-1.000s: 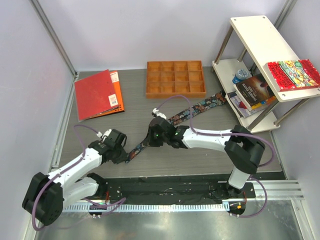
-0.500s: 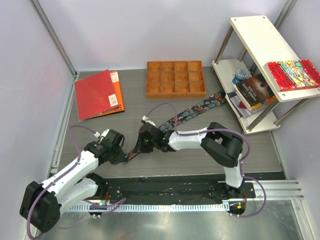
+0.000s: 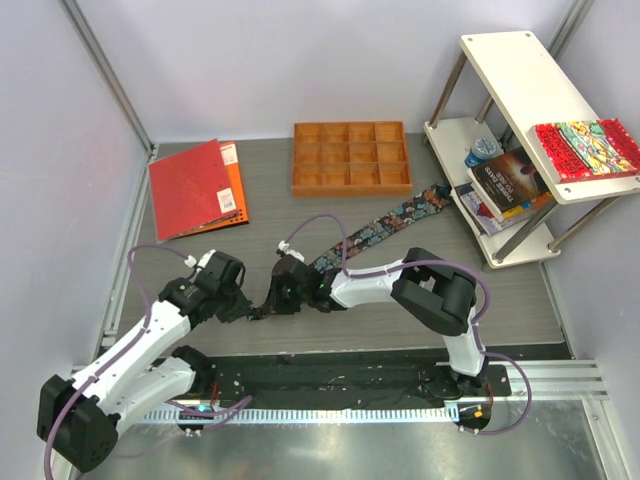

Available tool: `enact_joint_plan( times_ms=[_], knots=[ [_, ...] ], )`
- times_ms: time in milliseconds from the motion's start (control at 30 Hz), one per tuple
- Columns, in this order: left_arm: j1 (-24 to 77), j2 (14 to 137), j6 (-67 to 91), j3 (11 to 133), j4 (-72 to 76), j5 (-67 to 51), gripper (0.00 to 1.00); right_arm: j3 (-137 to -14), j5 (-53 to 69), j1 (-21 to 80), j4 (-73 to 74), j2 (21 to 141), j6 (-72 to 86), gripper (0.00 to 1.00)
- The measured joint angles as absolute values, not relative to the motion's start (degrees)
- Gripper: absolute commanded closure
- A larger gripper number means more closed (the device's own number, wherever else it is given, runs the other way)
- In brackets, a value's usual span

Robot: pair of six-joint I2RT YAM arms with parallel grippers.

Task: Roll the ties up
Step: Roll the tie at the center of the board.

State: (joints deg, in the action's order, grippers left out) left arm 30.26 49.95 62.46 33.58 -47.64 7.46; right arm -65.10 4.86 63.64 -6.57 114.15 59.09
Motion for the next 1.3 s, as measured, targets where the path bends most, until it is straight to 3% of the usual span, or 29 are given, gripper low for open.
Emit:
enact_joint_plan(
  times_ms=[800,1300],
  knots=[
    [30.3,56.0,59.7,40.1,-49.4,6.5,0.95,-67.5,4.3,67.1,-4.6,115.8,59.9,0.98],
    [30.3,65.4,57.5,42.3,-46.1,4.4,0.96,-52.9,2.5,66.9,0.3,97.3,58.6,0.95]
  ],
)
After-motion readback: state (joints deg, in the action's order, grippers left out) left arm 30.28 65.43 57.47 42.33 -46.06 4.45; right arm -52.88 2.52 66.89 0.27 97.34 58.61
